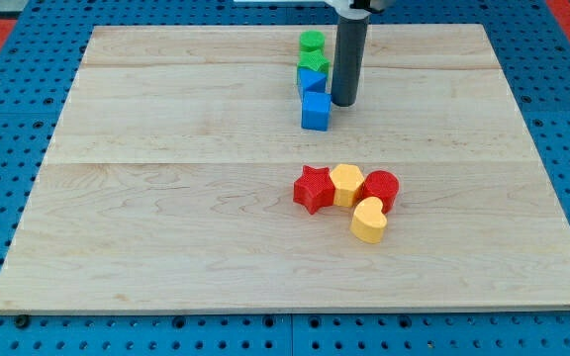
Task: Push the blue cube slightly left
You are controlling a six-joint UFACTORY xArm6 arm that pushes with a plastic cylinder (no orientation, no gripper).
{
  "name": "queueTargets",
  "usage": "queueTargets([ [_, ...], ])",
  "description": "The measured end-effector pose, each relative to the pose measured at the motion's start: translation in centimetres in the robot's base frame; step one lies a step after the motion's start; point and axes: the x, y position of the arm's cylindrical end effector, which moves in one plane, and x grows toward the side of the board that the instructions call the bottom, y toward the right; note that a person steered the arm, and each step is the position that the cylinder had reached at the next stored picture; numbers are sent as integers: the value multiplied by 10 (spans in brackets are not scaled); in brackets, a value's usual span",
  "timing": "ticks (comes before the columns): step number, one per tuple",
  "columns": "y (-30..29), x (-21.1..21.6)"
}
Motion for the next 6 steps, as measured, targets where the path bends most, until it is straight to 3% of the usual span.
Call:
queueTargets([
  [2,15,-5],
  [3,55,11],
  [6,-15,21],
])
